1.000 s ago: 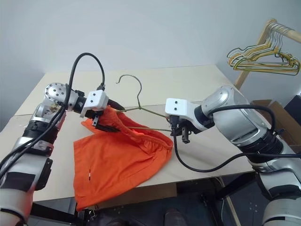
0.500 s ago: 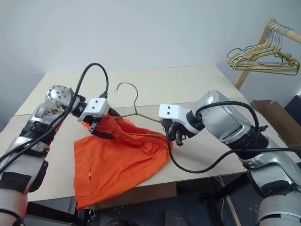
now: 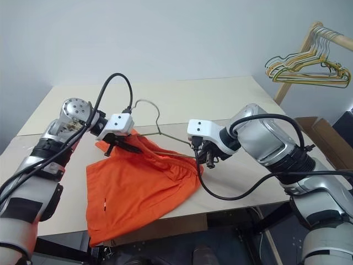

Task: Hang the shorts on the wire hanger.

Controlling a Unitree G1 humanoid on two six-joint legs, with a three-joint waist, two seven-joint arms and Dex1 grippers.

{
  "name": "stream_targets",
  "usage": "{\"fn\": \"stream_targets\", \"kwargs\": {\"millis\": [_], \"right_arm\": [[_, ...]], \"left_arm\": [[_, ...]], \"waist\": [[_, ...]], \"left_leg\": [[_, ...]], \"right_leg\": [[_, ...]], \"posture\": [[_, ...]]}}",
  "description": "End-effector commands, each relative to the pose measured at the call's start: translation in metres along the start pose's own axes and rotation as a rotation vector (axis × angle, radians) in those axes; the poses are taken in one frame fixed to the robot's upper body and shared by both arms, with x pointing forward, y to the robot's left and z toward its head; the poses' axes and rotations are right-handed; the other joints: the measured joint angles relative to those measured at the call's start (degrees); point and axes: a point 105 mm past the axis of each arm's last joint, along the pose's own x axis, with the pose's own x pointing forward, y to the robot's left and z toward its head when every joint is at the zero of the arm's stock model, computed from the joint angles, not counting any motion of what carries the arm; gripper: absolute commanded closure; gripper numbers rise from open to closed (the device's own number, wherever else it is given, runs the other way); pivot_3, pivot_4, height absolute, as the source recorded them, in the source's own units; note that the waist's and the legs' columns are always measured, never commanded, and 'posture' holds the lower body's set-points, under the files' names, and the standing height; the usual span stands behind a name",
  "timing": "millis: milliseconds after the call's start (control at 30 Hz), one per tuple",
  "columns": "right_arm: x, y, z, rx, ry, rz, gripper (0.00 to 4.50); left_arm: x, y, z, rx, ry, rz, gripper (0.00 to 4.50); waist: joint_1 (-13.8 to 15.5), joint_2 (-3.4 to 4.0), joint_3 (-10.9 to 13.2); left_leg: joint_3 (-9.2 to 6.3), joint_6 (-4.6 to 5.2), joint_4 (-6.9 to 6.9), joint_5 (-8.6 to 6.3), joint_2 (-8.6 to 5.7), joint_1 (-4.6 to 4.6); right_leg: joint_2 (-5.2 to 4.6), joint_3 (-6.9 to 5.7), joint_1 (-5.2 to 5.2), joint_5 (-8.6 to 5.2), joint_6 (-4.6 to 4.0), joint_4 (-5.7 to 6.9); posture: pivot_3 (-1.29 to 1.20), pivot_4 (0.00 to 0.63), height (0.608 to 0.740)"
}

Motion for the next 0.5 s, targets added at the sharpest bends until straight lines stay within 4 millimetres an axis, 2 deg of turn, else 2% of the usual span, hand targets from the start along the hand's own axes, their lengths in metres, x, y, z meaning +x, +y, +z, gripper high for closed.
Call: {"fn": "stream_targets", "kwargs": {"millis": [33, 200, 367, 500], "right_arm": [[-0.007, 0.005, 0.013, -0.079, -0.049, 0.004, 4.5], [-0.004, 0.003, 0.009, -0.133, -0.072, -0.039, 4.5], [-0.007, -0.004, -0.002, -0.096, -0.074, -0.106, 3.13], [-0.027, -0.019, -0.015, 0.024, -0.103, -0.197, 1.91]], "left_arm": [[-0.012, 0.009, 0.016, 0.028, -0.039, 0.042, 4.48], [-0.015, 0.009, 0.017, 0.009, -0.056, 0.051, 4.48], [-0.02, 0.009, 0.017, -0.037, -0.095, 0.07, 4.5], [-0.024, 0.007, 0.015, -0.077, -0.117, 0.083, 4.5]], "waist": [[0.0, 0.0, 0.0], [0.09, 0.0, 0.0], [0.02, 0.0, 0.0], [0.03, -0.01, 0.01]], "left_leg": [[0.0, 0.0, 0.0, 0.0, 0.0, 0.0], [0.0, 0.01, 0.01, -0.01, 0.0, 0.0], [-0.01, 0.0, 0.02, 0.0, 0.0, 0.0], [-0.01, 0.02, 0.21, -0.01, 0.0, -0.01]], "right_leg": [[0.0, 0.0, 0.0, 0.0, 0.0, 0.0], [0.0, 0.0, 0.01, 0.0, 0.0, 0.0], [0.0, 0.0, 0.0, 0.0, 0.01, -0.01], [-0.01, 0.02, 0.0, 0.0, 0.01, 0.14]], "posture": [[-0.12, 0.0, 0.74], [-0.12, 0.0, 0.74], [-0.12, 0.0, 0.74], [-0.13, 0.0, 0.74]]}}
